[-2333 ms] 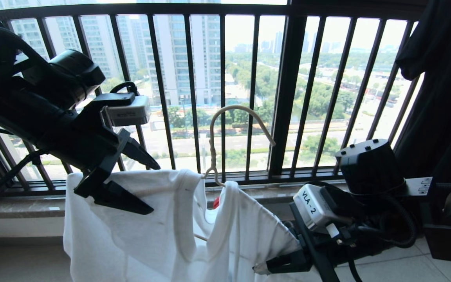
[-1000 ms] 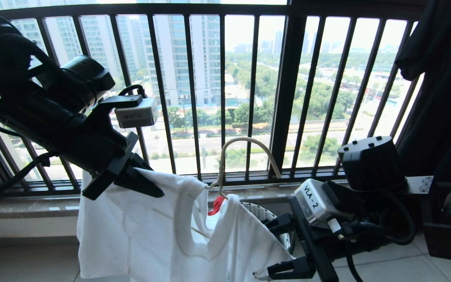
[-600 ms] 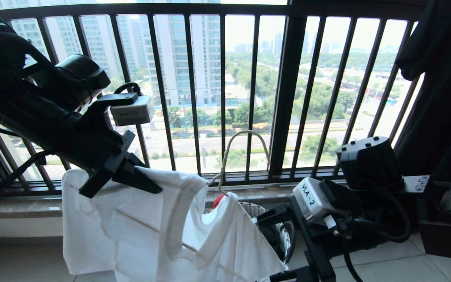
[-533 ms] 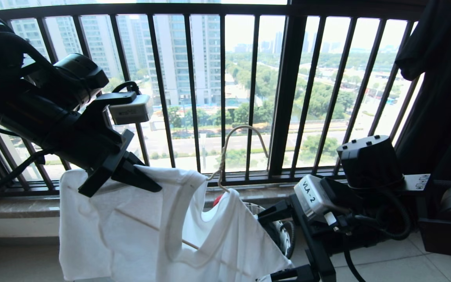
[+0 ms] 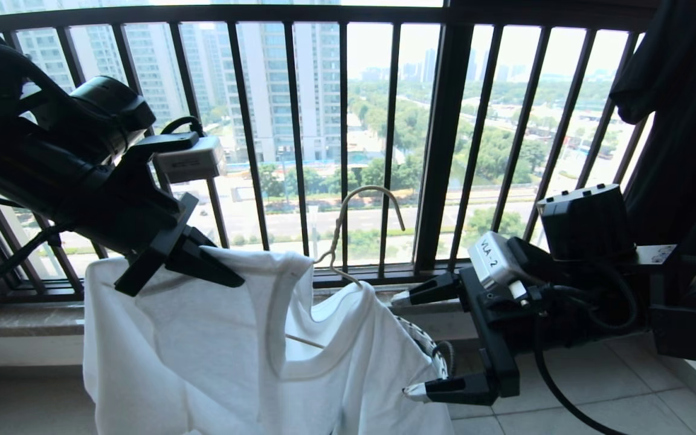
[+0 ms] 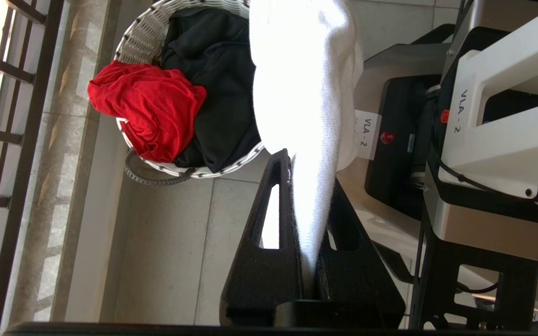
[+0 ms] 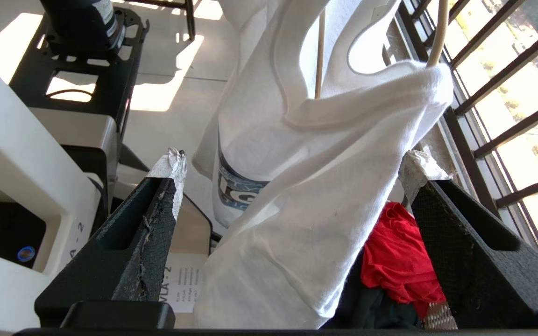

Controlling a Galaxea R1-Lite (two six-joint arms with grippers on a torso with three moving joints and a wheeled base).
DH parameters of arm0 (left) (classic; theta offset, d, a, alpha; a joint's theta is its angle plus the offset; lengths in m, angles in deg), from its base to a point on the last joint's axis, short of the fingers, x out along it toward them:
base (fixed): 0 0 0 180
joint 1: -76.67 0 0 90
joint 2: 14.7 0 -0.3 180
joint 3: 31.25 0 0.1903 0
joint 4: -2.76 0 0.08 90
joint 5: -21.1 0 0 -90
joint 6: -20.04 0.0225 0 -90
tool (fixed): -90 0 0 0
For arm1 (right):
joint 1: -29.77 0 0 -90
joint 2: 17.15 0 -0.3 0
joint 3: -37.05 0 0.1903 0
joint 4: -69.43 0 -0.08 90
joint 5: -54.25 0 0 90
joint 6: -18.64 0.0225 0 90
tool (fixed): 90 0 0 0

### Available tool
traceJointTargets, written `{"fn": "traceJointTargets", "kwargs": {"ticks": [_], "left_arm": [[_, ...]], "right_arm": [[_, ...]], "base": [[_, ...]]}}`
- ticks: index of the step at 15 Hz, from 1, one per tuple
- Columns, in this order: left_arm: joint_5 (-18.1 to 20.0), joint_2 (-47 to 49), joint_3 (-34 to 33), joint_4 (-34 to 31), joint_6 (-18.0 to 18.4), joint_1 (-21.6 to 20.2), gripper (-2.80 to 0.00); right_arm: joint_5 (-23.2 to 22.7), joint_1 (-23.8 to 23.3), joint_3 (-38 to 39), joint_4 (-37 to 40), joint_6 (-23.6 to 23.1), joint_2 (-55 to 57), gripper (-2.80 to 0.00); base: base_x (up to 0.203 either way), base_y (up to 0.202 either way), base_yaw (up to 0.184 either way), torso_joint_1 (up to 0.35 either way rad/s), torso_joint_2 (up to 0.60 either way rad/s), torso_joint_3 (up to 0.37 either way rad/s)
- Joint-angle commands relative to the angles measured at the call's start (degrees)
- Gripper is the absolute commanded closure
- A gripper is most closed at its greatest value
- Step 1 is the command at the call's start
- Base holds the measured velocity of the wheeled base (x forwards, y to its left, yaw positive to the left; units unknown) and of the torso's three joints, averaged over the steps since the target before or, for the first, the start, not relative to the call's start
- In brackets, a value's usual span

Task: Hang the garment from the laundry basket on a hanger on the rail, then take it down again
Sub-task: Hang the clothes rack on the clothesline

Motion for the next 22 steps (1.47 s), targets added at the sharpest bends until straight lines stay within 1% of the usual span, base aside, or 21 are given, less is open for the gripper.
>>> {"fn": "traceJointTargets", "kwargs": {"ticks": [1,3,4,6,9,10,12,13,14,15,16,18,19,20,22], "left_arm": [[0.27,-0.86,0.20,-0.39,0.23,-0.54,0.00],[0.94,-1.58,0.24,-0.39,0.14,-1.26,0.00],[1.67,-1.76,0.15,-0.39,0.05,-1.53,0.00],[1.86,-1.78,0.15,-0.39,0.04,-2.00,0.00],[2.61,-2.03,0.16,-0.39,-0.09,-2.79,0.00],[3.11,-2.15,0.15,-0.39,-0.29,-3.12,0.00],[4.58,-2.76,0.00,-0.39,-1.19,-3.05,0.00],[4.83,-2.91,0.29,-0.31,-1.33,-3.03,0.00],[4.84,-2.99,0.26,-0.30,-1.42,-3.12,0.00],[5.31,-2.94,0.15,-0.30,-1.88,-3.16,0.00],[7.26,-2.76,0.10,-0.30,-2.43,-3.24,0.00],[13.63,-2.26,0.25,0.12,-3.07,-3.88,0.00],[16.03,-2.11,-0.05,1.25,-3.56,-3.89,0.00],[17.31,-2.19,-0.94,2.53,-4.30,-3.75,0.00],[20.77,-2.05,-1.93,2.83,-4.42,-3.82,0.00]], "right_arm": [[-0.24,-3.11,-2.36,-0.30,1.82,0.17,-2.80],[-0.25,-6.89,-4.51,-0.71,5.48,-0.11,-2.80],[-0.25,-8.07,-4.96,-1.73,7.61,-0.32,-2.80],[-0.17,-9.44,-5.08,-4.41,10.73,-0.53,-2.80],[-0.03,-10.06,-6.04,-5.28,14.41,-0.76,-2.80],[0.06,-10.14,-6.82,-5.47,16.42,-0.63,0.00],[0.48,-10.15,-7.44,-6.18,20.31,-0.67,0.00],[1.86,-10.15,-7.72,-6.29,24.37,-1.45,0.00],[4.76,-10.11,-7.94,-6.38,29.40,-2.65,0.00],[8.87,-10.08,-8.11,-6.45,34.39,-3.44,0.00],[13.10,-10.12,-7.94,-6.35,37.17,-4.36,0.00],[21.03,-10.15,-5.20,-5.87,42.54,-7.60,0.00],[23.34,-10.15,-4.18,-5.82,44.35,-8.66,0.00],[25.89,-10.19,-3.20,-5.80,45.51,-9.40,0.00],[28.93,-10.16,-3.42,-5.88,45.81,-9.53,0.00]], "base": [[0.000,0.000,0.000,0.000,0.00,0.000],[0.000,0.000,0.000,0.000,0.00,0.000],[0.000,0.000,0.000,0.000,0.00,0.000],[0.000,0.000,0.000,0.000,0.00,0.000],[0.000,0.000,0.000,0.000,0.00,0.000],[0.000,0.000,0.000,0.000,0.00,0.000],[0.000,0.000,0.000,0.000,0.00,0.000],[0.000,0.000,0.000,0.000,0.00,0.000],[0.000,0.000,0.000,0.000,0.00,0.000],[0.000,0.000,0.000,0.000,0.00,0.000],[0.000,0.000,0.000,0.000,0.00,0.000],[0.000,0.000,0.000,0.000,0.00,0.000],[0.000,0.000,0.000,0.000,0.00,0.000],[0.000,0.000,0.000,0.000,0.00,0.000],[0.000,0.000,0.000,0.000,0.00,0.000]]}}
